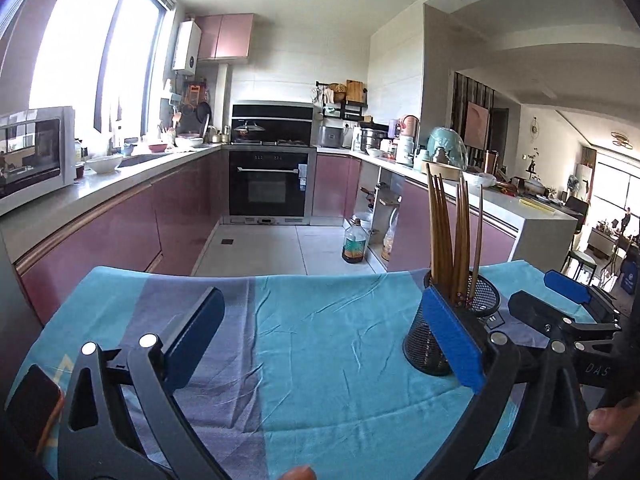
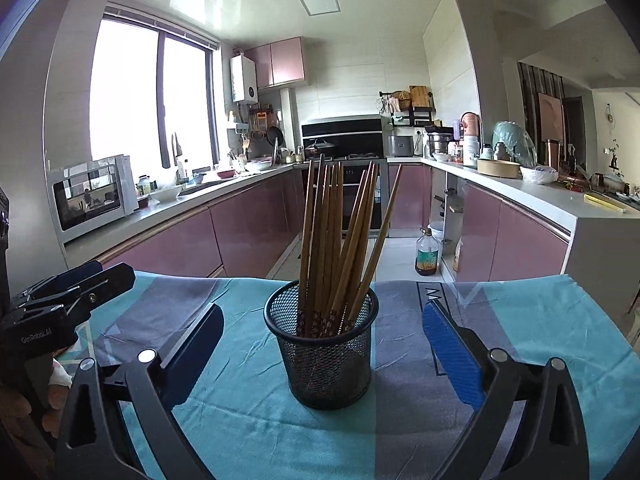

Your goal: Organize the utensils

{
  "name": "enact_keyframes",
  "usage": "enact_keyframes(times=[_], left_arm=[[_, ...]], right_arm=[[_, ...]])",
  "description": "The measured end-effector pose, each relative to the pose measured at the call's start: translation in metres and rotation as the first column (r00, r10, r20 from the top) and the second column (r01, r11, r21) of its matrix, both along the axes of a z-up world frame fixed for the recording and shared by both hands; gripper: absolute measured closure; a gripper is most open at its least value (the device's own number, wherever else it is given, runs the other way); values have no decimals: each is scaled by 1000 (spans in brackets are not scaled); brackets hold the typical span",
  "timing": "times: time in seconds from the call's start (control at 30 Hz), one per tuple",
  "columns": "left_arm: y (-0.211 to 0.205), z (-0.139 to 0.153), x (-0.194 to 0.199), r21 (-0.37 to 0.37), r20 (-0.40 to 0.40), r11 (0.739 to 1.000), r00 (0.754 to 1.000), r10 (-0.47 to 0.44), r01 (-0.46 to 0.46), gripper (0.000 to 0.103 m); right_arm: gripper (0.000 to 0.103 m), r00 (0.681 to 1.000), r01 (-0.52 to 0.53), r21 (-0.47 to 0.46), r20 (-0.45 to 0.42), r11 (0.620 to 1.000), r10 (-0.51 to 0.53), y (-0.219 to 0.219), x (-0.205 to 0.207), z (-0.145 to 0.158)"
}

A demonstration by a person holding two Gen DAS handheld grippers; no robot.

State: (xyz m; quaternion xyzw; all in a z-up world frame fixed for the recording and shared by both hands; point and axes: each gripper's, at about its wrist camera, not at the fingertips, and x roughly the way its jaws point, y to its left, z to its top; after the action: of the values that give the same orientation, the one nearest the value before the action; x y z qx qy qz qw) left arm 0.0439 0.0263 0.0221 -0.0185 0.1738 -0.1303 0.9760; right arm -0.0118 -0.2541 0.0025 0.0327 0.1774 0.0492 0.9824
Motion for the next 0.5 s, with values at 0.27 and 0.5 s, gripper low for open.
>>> enact_keyframes(times=[0.27,0.5], left_arm=[[13,-6,-39,-9,66,998,996,63,-62,6],[19,-9,-57,-25,85,996,992,90,-88,6]], right_arm=[[7,997,30,-24,66,999,-28,11,-25,1],[7,995,49,-33,83,998,-46,17,-35,-1]])
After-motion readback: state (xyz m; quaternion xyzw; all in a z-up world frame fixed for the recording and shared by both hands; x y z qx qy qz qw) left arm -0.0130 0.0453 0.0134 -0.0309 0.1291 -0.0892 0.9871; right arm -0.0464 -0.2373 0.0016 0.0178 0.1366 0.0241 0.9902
